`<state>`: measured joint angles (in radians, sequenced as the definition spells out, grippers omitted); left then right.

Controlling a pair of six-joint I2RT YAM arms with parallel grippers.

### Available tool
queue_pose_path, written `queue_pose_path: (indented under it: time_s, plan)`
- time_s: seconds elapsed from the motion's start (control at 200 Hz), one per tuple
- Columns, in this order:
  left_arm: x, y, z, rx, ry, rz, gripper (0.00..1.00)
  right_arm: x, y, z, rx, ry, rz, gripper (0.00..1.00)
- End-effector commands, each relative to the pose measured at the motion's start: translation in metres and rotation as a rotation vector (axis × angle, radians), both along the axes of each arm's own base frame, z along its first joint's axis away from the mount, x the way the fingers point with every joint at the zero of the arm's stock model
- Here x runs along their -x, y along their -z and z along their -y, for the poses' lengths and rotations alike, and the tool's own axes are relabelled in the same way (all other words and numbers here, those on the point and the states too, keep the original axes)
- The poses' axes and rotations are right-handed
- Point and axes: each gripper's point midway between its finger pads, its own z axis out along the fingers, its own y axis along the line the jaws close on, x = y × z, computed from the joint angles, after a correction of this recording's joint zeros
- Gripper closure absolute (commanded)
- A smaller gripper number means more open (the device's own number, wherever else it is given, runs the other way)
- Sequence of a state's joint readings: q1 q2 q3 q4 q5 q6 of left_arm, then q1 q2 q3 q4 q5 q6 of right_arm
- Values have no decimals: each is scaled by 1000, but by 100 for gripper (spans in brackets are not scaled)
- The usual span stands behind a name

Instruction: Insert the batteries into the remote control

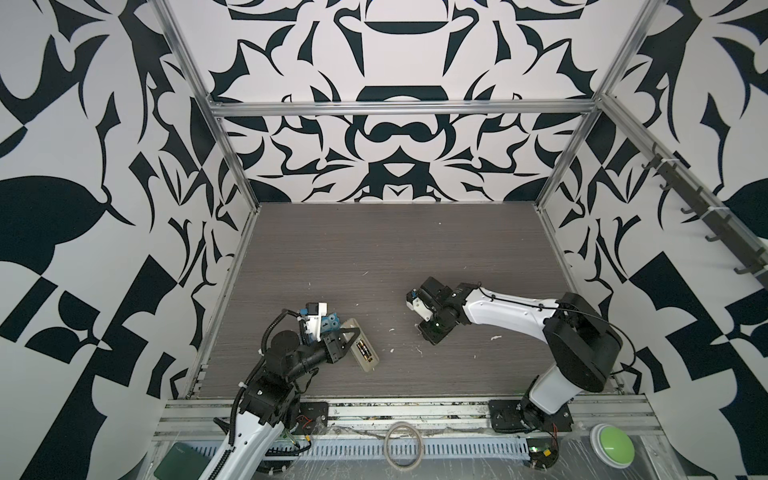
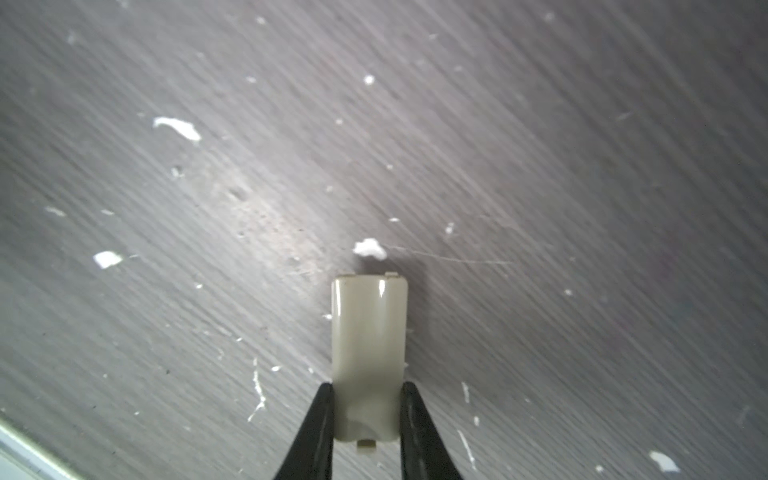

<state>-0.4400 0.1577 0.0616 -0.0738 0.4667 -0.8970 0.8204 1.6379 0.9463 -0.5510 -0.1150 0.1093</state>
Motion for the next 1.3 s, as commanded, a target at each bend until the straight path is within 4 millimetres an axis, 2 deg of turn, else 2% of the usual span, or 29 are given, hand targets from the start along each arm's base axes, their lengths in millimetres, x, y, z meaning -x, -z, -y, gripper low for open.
queue_pose_path:
  time_s: [0.0,0.26,0.55,0.875,1.105,1.295]
  plan:
    - [-1,-14,-1,15,-9,37,100,-1,-17,-21,-52,-58,36,87]
    - [-2,-9,-2,-1,-19,19,100,10,-15,-38,-36,-138,45,87]
    - [-4,-8,-5,-12,-42,26,100,16,-8,-41,-11,-168,40,85]
    - [-4,-7,-6,-16,-45,20,100,17,-4,-39,32,-170,53,71]
    - [-4,-6,-7,-21,-48,16,100,18,-6,-36,46,-163,63,53]
    - [-4,-5,-7,-23,-49,16,100,21,-8,-34,44,-154,59,52]
